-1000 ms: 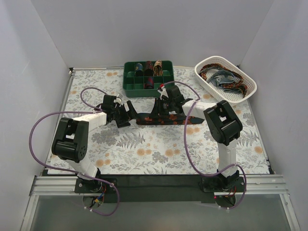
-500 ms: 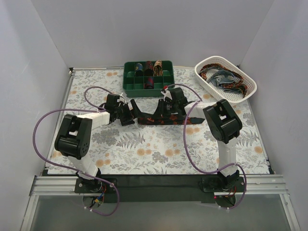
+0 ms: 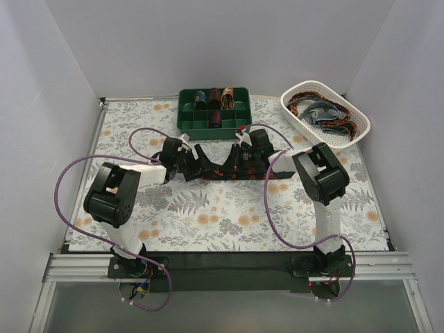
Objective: Roll the ties
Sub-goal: Roll the tie
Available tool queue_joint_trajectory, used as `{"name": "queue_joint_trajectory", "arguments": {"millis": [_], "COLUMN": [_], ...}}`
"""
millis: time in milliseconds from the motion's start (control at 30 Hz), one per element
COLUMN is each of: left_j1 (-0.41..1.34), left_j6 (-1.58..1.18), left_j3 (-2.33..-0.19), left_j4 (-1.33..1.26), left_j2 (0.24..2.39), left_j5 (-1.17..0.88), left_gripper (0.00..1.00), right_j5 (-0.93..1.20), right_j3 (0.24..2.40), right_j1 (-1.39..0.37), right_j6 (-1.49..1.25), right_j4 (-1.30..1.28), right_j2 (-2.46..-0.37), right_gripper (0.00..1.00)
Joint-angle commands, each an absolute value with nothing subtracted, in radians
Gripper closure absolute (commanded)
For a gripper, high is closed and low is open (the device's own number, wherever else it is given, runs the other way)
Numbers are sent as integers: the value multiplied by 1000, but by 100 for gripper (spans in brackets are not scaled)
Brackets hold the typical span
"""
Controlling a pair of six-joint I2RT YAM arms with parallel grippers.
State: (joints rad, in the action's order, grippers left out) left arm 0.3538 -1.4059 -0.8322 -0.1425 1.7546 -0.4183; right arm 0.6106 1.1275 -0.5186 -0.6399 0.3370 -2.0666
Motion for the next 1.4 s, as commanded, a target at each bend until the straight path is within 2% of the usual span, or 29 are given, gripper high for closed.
{"name": "queue_joint_trajectory", "arguments": {"millis": [0, 500, 667, 733, 933, 1100, 1367], "left_j1": [376, 440, 446, 446, 446, 446, 446], "left_j6": [-1466, -1482, -1453, -1439, -1373, -1286, -1171], "left_j3": [-770, -707, -713, -721, -741, -781, -867], "left_j4": [-179, -307, -288, -253, -154, -5, 238], "left_j2": [1772, 1770, 1756, 1749, 1706, 1649, 1586], "left_j5": [-316, -199, -175, -150, -98, -42, 136], "left_gripper": [33, 53, 69, 79, 98, 100, 100], "right_j5": [591, 603, 606, 612, 582, 494, 256], "right_j3": [1092, 1088, 1089, 1089, 1036, 988, 910], "right_j1": [-518, -514, -512, -506, -469, -433, -420], "right_j6": [-637, -657, -650, -641, -585, -459, -327], "right_j4": [311, 328, 325, 324, 293, 136, -52], "right_j2": [-2106, -2109, -2066, -2042, -1924, -1792, -1615], "right_gripper": [79, 79, 76, 73, 55, 46, 45]}}
